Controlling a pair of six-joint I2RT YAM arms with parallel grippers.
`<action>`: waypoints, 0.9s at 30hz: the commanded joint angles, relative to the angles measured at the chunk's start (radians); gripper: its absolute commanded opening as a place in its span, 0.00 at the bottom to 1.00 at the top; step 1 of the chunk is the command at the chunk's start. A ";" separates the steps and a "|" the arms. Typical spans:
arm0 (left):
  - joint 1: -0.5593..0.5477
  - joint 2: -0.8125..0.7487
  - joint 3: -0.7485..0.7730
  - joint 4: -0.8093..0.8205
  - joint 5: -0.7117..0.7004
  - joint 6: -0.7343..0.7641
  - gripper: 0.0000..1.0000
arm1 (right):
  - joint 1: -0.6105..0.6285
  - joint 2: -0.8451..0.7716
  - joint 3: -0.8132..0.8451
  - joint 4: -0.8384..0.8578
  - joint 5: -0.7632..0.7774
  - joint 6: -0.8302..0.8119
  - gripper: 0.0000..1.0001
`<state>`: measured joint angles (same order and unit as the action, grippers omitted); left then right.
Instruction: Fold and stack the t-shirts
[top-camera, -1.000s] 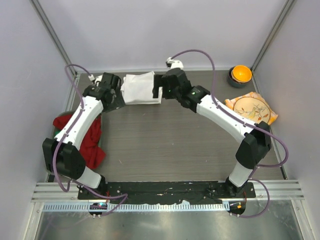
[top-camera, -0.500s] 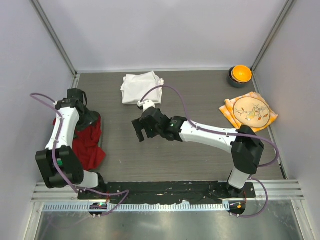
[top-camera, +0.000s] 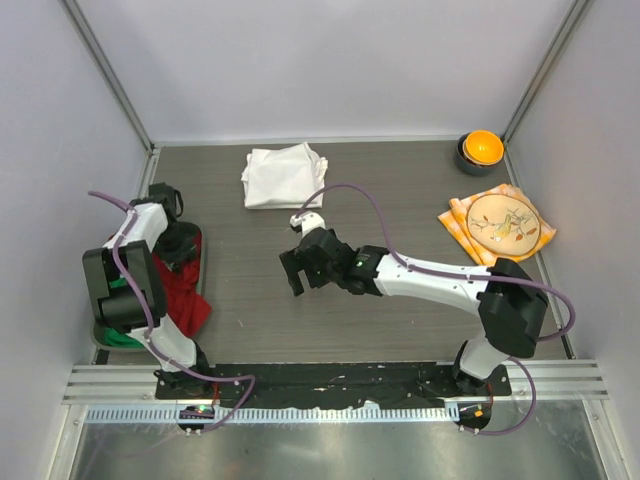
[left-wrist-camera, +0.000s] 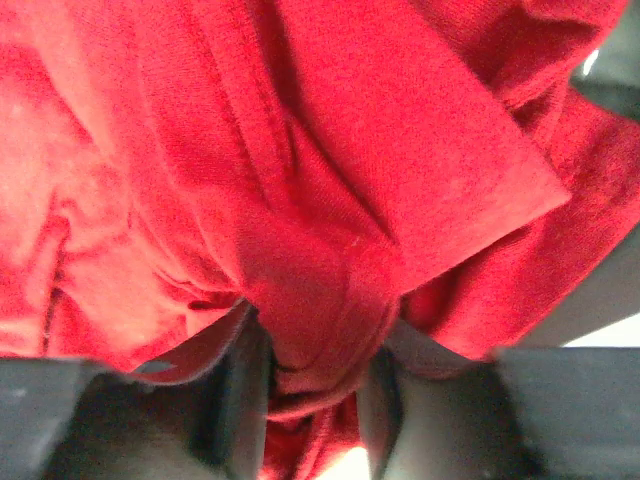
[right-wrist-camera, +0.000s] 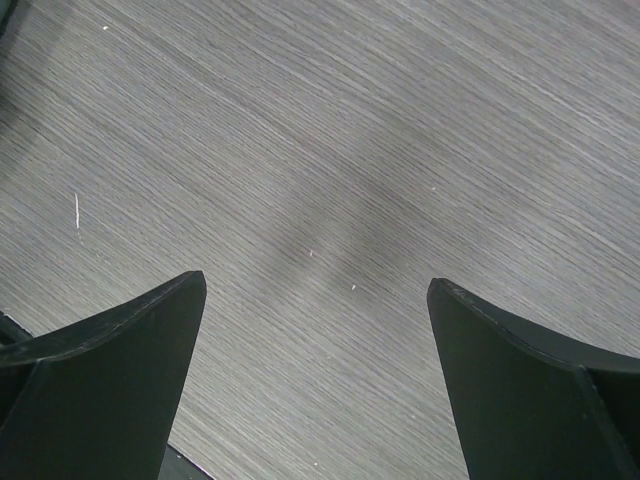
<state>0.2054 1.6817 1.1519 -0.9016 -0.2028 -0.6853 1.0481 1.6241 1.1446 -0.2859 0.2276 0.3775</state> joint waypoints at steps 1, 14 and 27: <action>0.009 0.003 0.003 0.053 0.023 -0.007 0.22 | 0.007 -0.073 -0.029 0.054 0.039 0.009 0.99; 0.003 -0.345 0.359 -0.117 0.068 -0.049 0.00 | 0.018 -0.089 -0.085 0.051 0.058 0.050 0.99; -0.675 -0.542 0.440 0.132 0.315 -0.115 0.00 | 0.018 -0.486 -0.102 -0.172 0.594 0.146 0.98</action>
<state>-0.1982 1.1530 1.7569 -0.9325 0.0410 -0.7837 1.0615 1.2865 1.0294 -0.3580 0.5457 0.4629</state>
